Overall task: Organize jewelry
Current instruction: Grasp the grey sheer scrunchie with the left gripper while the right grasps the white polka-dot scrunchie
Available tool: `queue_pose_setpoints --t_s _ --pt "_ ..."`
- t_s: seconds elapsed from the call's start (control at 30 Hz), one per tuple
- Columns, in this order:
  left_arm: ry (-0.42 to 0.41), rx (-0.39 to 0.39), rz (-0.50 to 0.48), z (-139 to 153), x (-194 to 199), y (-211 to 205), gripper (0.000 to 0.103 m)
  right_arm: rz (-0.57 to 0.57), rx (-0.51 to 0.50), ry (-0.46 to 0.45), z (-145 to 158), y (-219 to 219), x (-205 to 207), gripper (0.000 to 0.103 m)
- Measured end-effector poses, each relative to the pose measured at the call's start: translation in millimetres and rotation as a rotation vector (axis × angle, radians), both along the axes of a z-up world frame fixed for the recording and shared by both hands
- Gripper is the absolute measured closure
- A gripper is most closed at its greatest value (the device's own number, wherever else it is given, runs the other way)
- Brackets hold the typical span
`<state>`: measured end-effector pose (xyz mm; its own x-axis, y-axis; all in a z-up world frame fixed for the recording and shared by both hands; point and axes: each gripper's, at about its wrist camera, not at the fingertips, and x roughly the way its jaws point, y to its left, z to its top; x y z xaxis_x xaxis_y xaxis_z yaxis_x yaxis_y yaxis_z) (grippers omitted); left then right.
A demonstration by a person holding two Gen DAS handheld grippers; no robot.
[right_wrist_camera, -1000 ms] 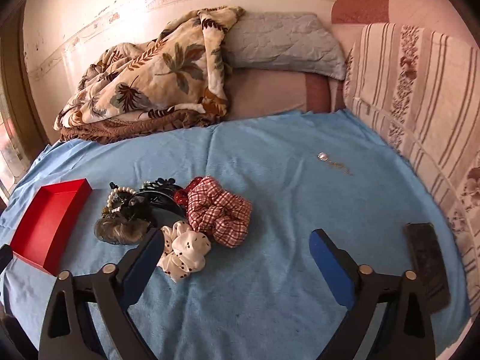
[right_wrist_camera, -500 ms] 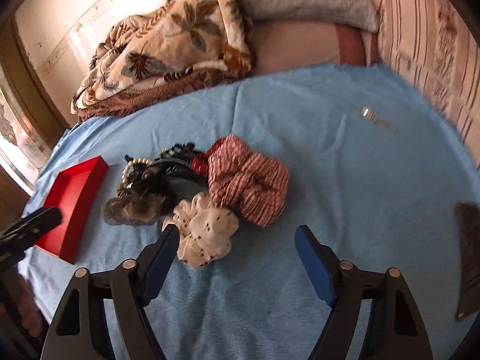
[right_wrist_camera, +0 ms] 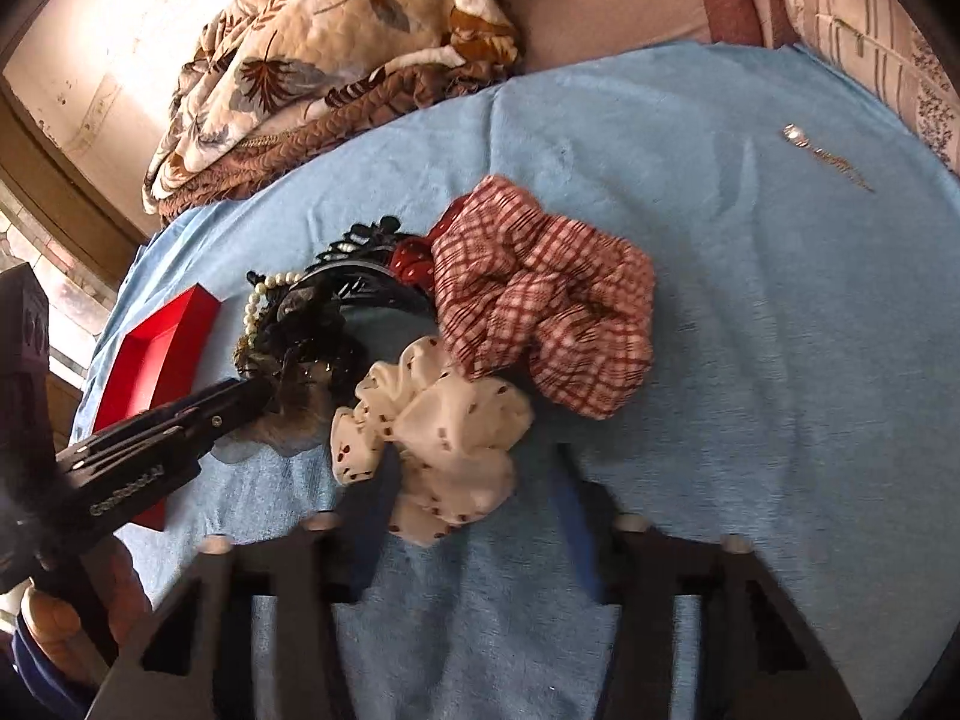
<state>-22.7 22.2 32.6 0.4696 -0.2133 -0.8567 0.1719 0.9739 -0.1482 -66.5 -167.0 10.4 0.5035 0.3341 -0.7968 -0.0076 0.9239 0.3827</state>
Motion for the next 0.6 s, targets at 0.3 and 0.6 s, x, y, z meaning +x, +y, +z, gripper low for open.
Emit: queue_pose_setpoints --t_s 0.3,0.6 --pt "-0.116 -0.007 -0.021 45.6 -55.8 15.9 0.094 0.004 -0.003 -0.059 11.8 5.3 -17.6 0.091" --pt "-0.171 -0.099 -0.087 89.5 -113.5 51.5 0.094 -0.003 0.014 -0.150 31.2 13.6 -50.1 0.091"
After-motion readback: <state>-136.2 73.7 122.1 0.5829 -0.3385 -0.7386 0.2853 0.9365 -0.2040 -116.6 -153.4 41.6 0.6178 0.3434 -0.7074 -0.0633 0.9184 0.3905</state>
